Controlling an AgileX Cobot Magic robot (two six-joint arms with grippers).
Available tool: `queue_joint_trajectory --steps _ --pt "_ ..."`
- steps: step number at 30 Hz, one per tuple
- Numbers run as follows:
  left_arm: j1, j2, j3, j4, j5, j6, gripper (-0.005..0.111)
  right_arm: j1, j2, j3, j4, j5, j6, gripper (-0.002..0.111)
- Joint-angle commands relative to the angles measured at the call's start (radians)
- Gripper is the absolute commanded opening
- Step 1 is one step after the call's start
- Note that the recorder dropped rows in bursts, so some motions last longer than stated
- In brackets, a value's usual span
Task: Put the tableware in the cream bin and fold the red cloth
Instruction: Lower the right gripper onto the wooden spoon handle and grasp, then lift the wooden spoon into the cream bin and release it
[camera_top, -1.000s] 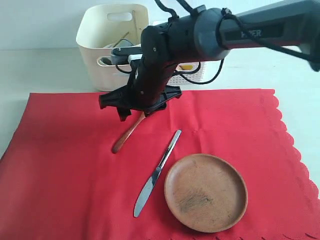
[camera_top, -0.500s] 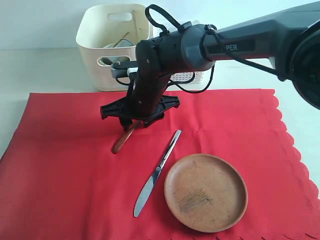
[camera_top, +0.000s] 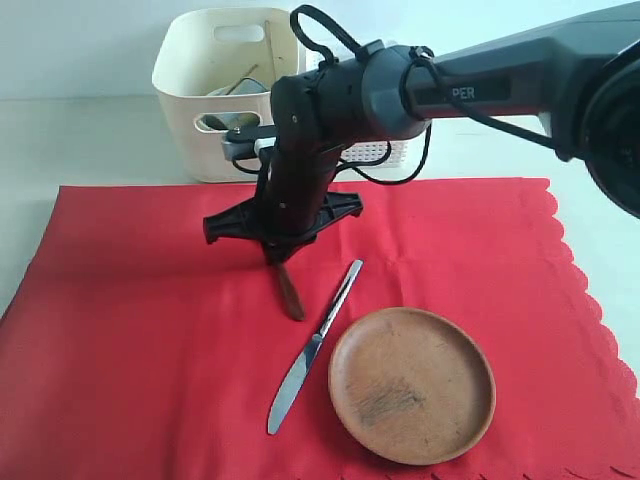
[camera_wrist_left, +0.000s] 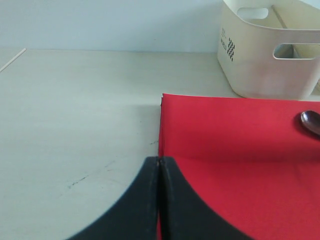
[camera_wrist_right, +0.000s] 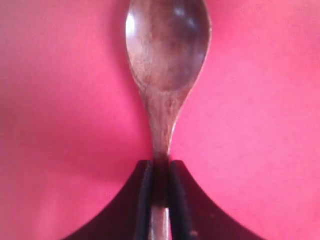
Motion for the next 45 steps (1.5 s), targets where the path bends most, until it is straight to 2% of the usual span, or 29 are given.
queue_joint_trajectory --steps 1,5,7,31,38,45 --pt "0.002 -0.007 0.003 0.002 -0.013 0.001 0.000 0.001 -0.008 -0.002 0.002 0.035 -0.099 0.000" --pt "0.002 -0.007 0.003 0.002 -0.013 0.001 0.000 0.001 -0.017 -0.002 0.030 0.045 -0.316 0.000" --pt "0.002 -0.007 0.003 0.002 -0.013 0.001 0.000 0.001 -0.012 -0.002 0.032 0.045 -0.347 0.000" --pt "0.002 -0.007 0.003 0.002 -0.013 0.001 0.000 0.001 -0.024 -0.002 0.132 0.033 -0.346 0.000" --pt "0.002 -0.007 0.003 0.002 -0.013 0.001 0.000 0.001 -0.221 -0.002 0.154 -0.066 -0.407 0.000" --pt "0.002 -0.007 0.003 0.002 -0.013 0.001 0.000 0.001 -0.327 -0.002 0.154 -0.294 -0.407 0.000"
